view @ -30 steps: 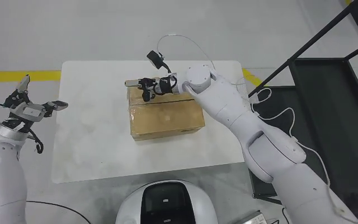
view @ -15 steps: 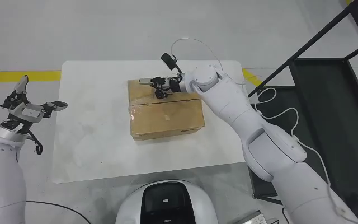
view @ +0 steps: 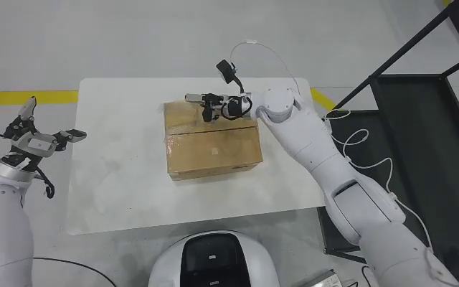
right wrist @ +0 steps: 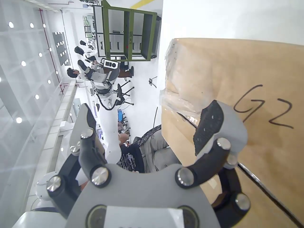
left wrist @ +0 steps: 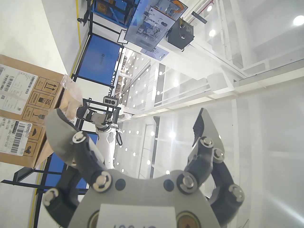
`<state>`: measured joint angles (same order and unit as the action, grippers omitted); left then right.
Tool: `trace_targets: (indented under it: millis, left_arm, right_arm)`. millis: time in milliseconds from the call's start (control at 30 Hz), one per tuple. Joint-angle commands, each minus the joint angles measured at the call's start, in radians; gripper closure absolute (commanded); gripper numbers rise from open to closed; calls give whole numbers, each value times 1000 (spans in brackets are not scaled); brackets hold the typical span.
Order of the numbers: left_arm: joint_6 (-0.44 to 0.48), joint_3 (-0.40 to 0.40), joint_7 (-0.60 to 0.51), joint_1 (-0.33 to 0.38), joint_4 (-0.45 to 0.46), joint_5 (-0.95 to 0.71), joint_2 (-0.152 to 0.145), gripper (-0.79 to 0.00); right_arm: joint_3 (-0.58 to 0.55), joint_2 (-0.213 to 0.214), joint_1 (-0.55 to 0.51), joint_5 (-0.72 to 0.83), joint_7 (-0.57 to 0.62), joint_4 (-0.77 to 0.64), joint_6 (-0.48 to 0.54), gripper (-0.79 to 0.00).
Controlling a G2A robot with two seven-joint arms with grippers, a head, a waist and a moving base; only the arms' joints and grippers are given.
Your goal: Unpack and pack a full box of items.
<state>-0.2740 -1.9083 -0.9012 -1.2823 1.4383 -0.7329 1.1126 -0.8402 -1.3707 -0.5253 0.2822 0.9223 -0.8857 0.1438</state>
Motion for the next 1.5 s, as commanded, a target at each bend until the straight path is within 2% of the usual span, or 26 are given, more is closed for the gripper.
trace_targets:
  millis: [0, 300, 433, 600, 867, 1133, 1267, 1333, 1400, 1467]
  left_arm:
    - [0, 0, 0, 0, 0, 0, 0, -785]
    - [0, 0, 0, 0, 0, 0, 0, -785]
    - [0, 0, 0, 0, 0, 0, 0, -785]
    - [0, 0, 0, 0, 0, 0, 0, -785]
    - [0, 0, 0, 0, 0, 0, 0, -785]
    - [0, 0, 0, 0, 0, 0, 0, -785]
    - [0, 0, 0, 0, 0, 0, 0, -785]
    - [0, 0, 0, 0, 0, 0, 0, -785]
    - [0, 0, 0, 0, 0, 0, 0, -785]
    - [0, 0, 0, 0, 0, 0, 0, -785]
  right_arm:
    - [9, 1, -4, -50, -21, -17, 26, -785]
    - [37, 9, -35, -314, -174, -88, 141, -785]
    - [36, 22, -75, -464, -265, -170, 143, -785]
    - [41, 36, -136, -664, -366, -284, 63, -785]
    - [50, 38, -181, -805, -403, -365, -29, -785]
    - [89, 20, -176, -919, -425, -376, -116, -785]
    - [112, 9, -173, -982, -443, -370, -164, -606]
    - [119, 3, -173, -999, -447, -367, -176, -382]
    - [125, -1, -171, -1018, -450, -363, -186, -280]
    - [128, -6, -171, -1034, -454, -360, -192, -58]
